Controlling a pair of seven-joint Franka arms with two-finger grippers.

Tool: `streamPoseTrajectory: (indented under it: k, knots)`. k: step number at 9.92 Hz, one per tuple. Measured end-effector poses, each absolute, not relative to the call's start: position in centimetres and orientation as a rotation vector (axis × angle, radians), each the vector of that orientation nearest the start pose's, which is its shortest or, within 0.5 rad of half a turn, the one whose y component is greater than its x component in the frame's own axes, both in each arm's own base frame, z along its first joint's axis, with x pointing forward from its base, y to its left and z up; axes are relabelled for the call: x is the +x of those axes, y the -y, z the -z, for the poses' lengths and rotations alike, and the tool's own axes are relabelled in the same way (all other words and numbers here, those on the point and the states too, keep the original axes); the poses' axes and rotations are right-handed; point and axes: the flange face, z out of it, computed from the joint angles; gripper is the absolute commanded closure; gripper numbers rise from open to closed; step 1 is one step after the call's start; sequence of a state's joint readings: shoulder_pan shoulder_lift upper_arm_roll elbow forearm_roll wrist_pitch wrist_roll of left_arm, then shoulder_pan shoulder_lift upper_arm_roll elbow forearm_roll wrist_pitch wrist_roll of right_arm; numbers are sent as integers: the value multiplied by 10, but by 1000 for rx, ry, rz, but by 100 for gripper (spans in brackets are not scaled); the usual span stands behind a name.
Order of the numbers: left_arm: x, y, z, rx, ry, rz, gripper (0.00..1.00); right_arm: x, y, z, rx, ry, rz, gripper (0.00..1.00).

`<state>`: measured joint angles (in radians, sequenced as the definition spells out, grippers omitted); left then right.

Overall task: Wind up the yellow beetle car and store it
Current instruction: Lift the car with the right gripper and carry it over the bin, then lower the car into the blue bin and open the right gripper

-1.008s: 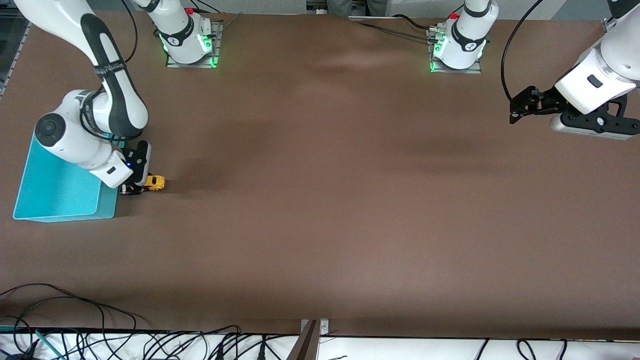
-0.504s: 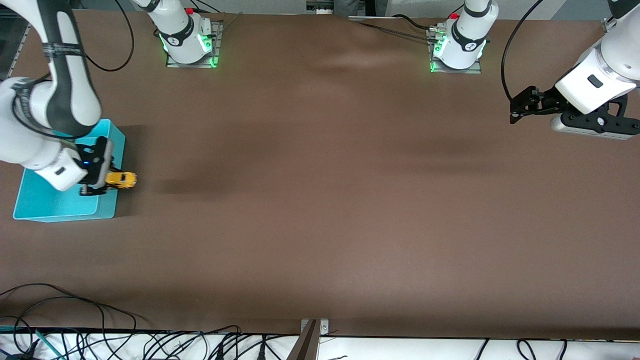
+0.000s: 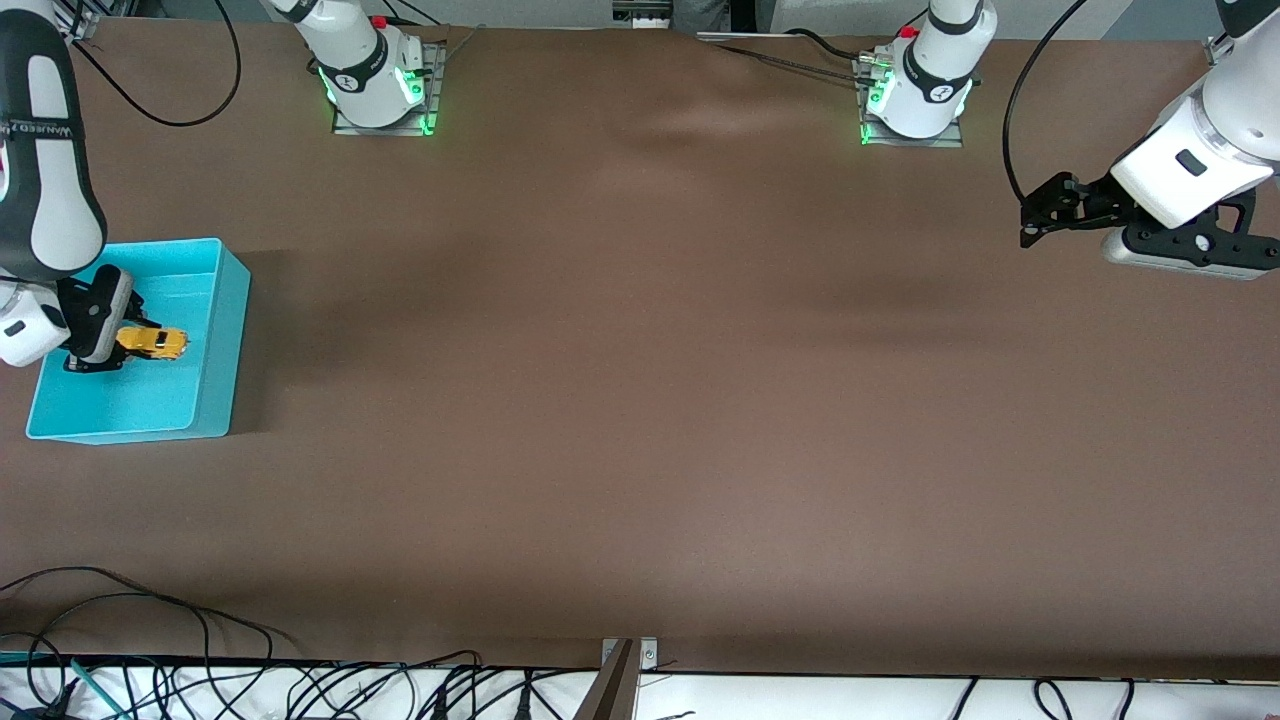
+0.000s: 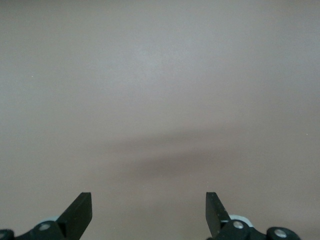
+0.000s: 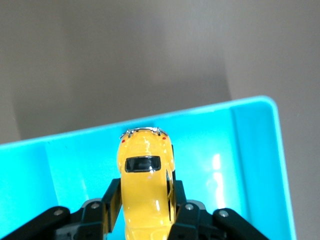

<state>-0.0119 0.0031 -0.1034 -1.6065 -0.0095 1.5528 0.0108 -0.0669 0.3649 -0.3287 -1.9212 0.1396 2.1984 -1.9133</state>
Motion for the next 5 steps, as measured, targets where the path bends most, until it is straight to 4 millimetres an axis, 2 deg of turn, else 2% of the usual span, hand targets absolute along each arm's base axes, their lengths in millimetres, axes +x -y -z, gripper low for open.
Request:
streamPoseTrajectory:
  k: [3, 5]
  knots:
    - [548, 64, -605, -3141, -198, -90, 0, 563, 251, -259, -2332, 2014, -103, 100]
    - [548, 64, -605, -3141, -198, -90, 0, 557, 260, -238, -2326, 1989, -135, 100]
